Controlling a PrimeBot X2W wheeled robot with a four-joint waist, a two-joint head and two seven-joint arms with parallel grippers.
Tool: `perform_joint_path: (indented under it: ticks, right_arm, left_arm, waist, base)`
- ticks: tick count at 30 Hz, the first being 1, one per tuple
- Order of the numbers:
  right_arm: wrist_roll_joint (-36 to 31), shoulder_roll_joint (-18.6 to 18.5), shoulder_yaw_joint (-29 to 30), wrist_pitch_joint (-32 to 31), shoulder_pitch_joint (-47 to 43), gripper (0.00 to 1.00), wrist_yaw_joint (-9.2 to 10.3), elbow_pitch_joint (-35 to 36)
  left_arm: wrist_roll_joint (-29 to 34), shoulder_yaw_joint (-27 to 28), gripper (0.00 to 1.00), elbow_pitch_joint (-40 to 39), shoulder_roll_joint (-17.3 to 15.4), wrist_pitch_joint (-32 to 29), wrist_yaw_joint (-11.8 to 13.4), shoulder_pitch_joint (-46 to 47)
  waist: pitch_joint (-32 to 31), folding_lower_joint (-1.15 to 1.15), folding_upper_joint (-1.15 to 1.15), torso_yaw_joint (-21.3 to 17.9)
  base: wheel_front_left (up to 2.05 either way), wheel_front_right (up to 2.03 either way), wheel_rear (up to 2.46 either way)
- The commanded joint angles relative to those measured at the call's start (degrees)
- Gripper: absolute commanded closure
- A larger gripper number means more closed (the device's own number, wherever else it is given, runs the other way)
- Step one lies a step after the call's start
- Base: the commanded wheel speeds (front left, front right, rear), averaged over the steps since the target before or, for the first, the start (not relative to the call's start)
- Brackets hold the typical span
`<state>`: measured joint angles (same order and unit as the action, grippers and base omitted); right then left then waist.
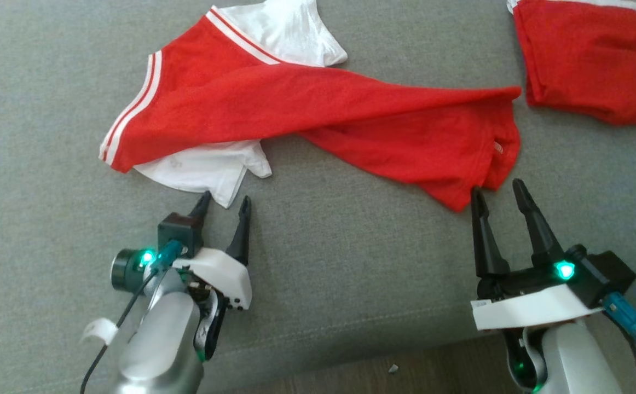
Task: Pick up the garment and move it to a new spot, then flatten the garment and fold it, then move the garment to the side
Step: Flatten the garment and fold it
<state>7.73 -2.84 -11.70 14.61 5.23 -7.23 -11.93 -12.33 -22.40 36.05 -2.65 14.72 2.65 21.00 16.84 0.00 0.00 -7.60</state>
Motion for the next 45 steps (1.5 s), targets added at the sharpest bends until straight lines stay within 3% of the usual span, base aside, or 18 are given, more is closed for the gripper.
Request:
perform_joint_path:
  ticks: [1,4,5,10,18,31,32,34,40,45]
  right_arm:
    - [-0.22,-0.04,-1.27,0.39,1.37,0.0,-0.25,1.98]
    - [-0.11,-0.04,-1.2,0.39,1.61,0.0,-0.25,2.2]
    - [-0.09,-0.04,-1.17,0.39,1.65,0.0,-0.25,2.28]
    - [-0.23,-0.04,-1.94,0.39,0.98,0.0,-0.25,1.29]
    - [-0.39,-0.04,-2.26,0.39,0.17,0.0,-0.25,-6.86]
    - [-1.76,-0.04,-0.23,0.39,6.62,0.0,-0.25,-17.51]
    - [-1.7,-0.04,-0.27,0.39,6.98,0.15,-0.25,-18.44]
    - [-1.89,-0.04,-0.45,0.39,7.8,1.0,-0.25,-19.82]
    - [-0.16,-0.04,-0.46,0.39,7.99,1.0,-0.25,-19.9]
    - [2.62,-0.04,1.55,0.39,4.93,1.0,-0.25,-11.52]
  left_arm:
    - [0.29,1.18,0.0,0.53,-0.24,0.28,1.03,1.3]
    - [0.44,1.37,0.97,1.84,-0.23,0.28,2.4,2.7]
    - [0.47,1.36,1.0,2.15,-0.23,0.28,2.49,2.88]
    - [1.25,2.18,1.0,-0.04,-0.57,0.28,3.26,2.3]
    - [2.81,5.78,1.0,-12.19,-3.21,0.28,5.65,-3.5]
    - [3.77,7.87,1.0,-17.25,-4.41,0.28,5.12,-5.44]
    - [3.84,7.94,1.0,-17.43,-4.35,0.28,5.16,-5.47]
    - [4.0,8.15,1.0,-17.81,-4.32,0.28,5.24,-5.55]
    - [4.0,10.24,1.0,-20.99,-5.04,0.28,5.19,-5.59]
    - [3.15,13.38,1.0,-30.16,-6.99,0.28,3.45,-5.68]
  waist:
    - [0.58,0.0,0.0,-0.41]
    - [1.08,0.0,0.0,-0.68]
    - [1.22,0.0,0.0,-0.73]
    - [1.41,0.0,0.0,-0.57]
    - [2.4,0.0,0.0,0.73]
    - [2.52,0.0,0.0,3.23]
    - [2.5,0.0,0.0,3.37]
    - [2.45,0.0,0.0,3.58]
    - [0.81,0.0,0.0,3.51]
    - [-3.17,0.0,0.0,2.97]
  base:
    - [0.0,0.0,0.0]
    - [0.0,0.0,0.0]
    - [0.0,0.0,0.0]
    - [0.0,0.0,0.0]
    - [0.0,0.0,0.0]
    - [0.0,0.0,0.0]
    - [0.0,0.0,0.0]
    - [0.0,0.0,0.0]
    - [0.0,0.0,0.0]
    - [0.0,0.0,0.0]
